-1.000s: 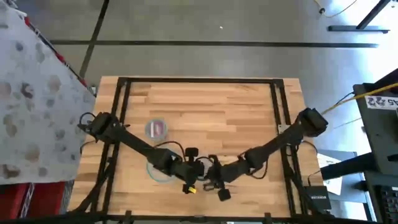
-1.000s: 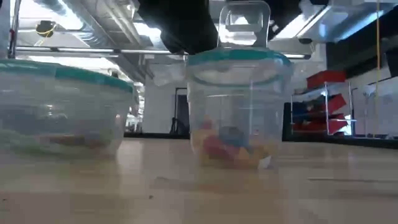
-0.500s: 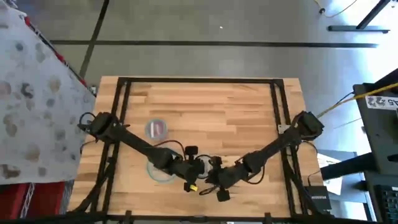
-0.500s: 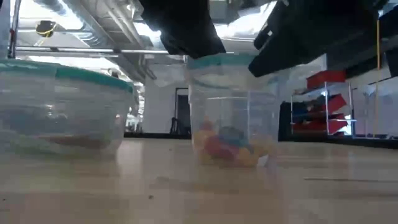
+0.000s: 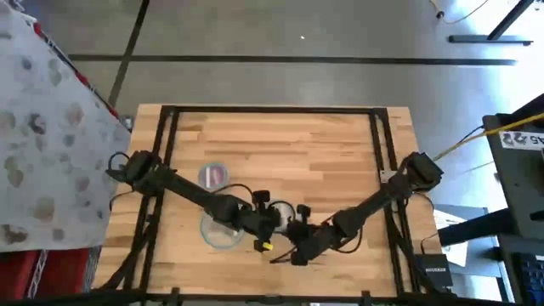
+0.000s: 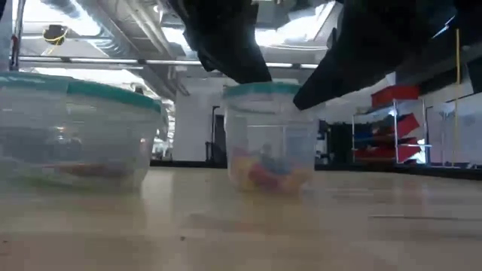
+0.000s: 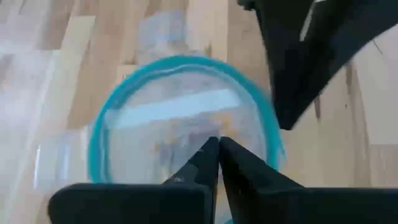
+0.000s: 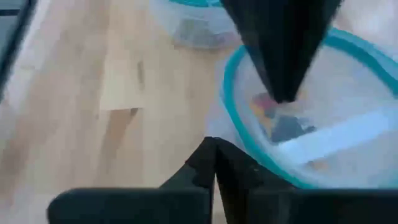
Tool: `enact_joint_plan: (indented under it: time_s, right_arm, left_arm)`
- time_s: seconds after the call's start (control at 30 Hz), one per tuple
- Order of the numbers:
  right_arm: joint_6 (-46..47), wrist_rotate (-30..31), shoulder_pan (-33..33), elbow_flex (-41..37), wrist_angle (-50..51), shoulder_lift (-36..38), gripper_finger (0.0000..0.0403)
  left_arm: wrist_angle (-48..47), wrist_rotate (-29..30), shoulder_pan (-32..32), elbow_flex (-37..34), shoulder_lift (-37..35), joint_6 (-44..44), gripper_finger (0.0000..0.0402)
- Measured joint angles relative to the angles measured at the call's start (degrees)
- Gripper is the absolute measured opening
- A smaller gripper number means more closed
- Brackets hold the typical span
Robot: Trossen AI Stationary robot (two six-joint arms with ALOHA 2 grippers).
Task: Sort candy
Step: Close the top small transparent bin
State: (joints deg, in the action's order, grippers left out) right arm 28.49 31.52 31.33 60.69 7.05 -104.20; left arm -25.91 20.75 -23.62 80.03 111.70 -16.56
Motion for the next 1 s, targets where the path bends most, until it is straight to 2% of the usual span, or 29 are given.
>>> enact_joint_plan:
  time_s: [0.2, 0.37, 0.63, 1.0]
  right_arm:
    - [0.53, 4.41, -0.60, -0.03, 2.23, 0.04, 0.0000]
    - [-2.82, -1.70, -0.21, 0.02, 1.21, 0.11, 0.0000]
    - [-4.97, -3.07, -0.26, -0.02, 1.10, 2.55, 0.0000]
    - [-8.12, -8.03, -0.26, -0.02, -1.20, 4.09, 0.0000]
  left_arm:
    - [0.11, -3.03, -0.02, 0.09, 0.25, -0.04, 0.0003]
    - [-0.87, -2.67, 0.09, 0.00, 0.20, 0.50, 0.0003]
    - [-1.72, 1.82, -0.22, -0.24, -1.03, 2.53, 0.0003]
    - [-11.84, 7.54, -0.24, -0.17, -4.89, 0.20, 0.0003]
